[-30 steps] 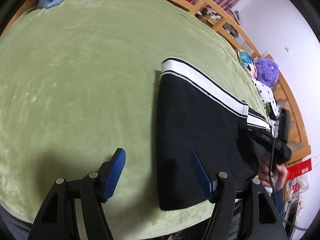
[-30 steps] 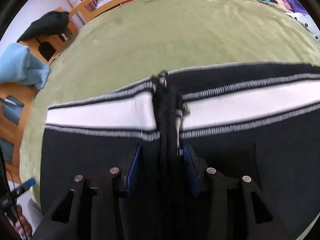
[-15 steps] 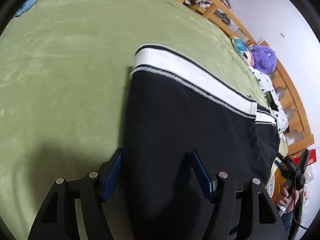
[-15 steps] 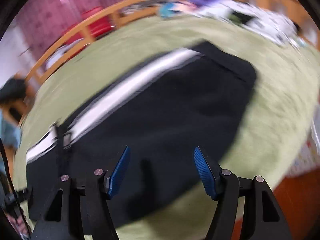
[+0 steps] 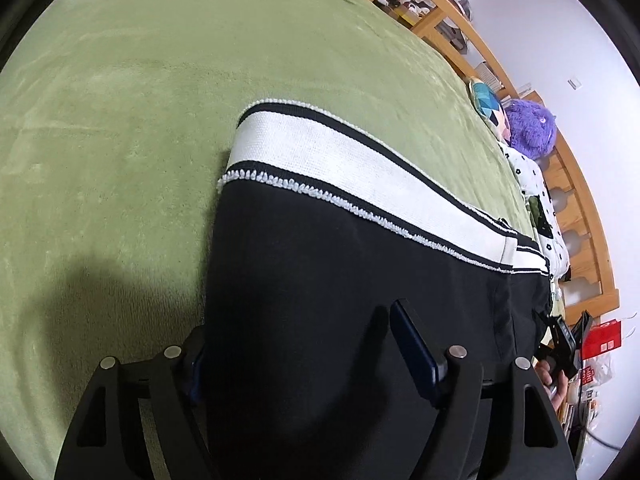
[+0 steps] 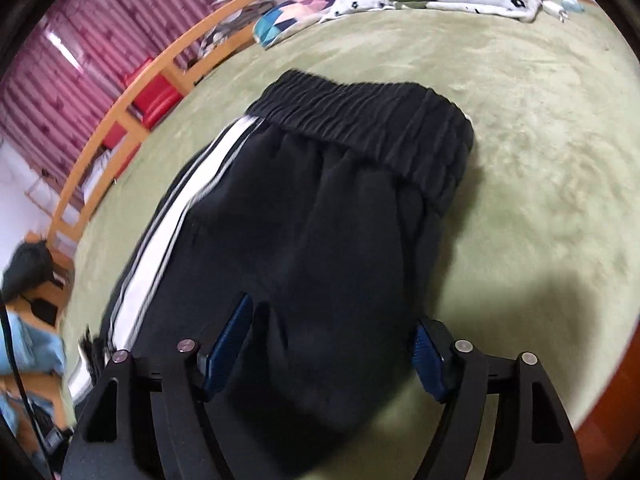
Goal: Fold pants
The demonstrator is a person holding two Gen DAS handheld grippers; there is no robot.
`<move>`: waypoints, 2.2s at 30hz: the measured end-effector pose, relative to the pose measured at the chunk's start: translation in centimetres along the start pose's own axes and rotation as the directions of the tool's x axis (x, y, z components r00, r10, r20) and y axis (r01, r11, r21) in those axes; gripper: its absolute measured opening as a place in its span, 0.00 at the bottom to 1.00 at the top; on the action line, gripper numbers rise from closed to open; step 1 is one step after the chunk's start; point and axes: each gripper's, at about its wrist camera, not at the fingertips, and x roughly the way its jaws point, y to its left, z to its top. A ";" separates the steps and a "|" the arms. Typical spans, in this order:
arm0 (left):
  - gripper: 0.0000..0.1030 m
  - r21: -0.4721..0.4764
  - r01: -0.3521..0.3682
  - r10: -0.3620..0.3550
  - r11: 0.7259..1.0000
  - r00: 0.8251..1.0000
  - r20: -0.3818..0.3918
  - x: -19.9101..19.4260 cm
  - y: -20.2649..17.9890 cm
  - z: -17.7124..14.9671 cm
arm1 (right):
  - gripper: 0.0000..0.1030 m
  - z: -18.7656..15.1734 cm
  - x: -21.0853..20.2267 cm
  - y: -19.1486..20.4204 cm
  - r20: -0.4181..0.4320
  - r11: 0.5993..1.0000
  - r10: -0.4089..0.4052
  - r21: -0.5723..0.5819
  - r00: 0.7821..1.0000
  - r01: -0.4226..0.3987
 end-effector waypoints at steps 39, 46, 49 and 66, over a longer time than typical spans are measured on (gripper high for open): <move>0.63 -0.015 -0.365 0.363 0.931 0.920 0.146 -15.0 14.8 2.8 | 0.45 -12.3 -2.2 15.7 -0.217 0.988 -0.034 -0.152 0.976 0.001; 0.67 0.035 -0.321 0.312 0.946 0.937 0.158 -17.8 13.8 -2.4 | 0.48 -16.7 -7.5 22.2 -0.128 0.945 0.012 -0.323 0.992 -0.053; 0.67 0.014 -0.308 0.302 0.951 0.939 0.164 -18.7 13.9 -4.2 | 0.48 -20.3 -7.1 28.1 -0.187 0.888 0.083 -0.433 0.979 -0.158; 0.67 -0.175 -0.152 0.186 0.973 0.962 0.199 -23.2 17.9 -9.2 | 0.07 -35.4 -2.5 43.3 -0.425 0.620 0.122 -0.673 0.897 -0.403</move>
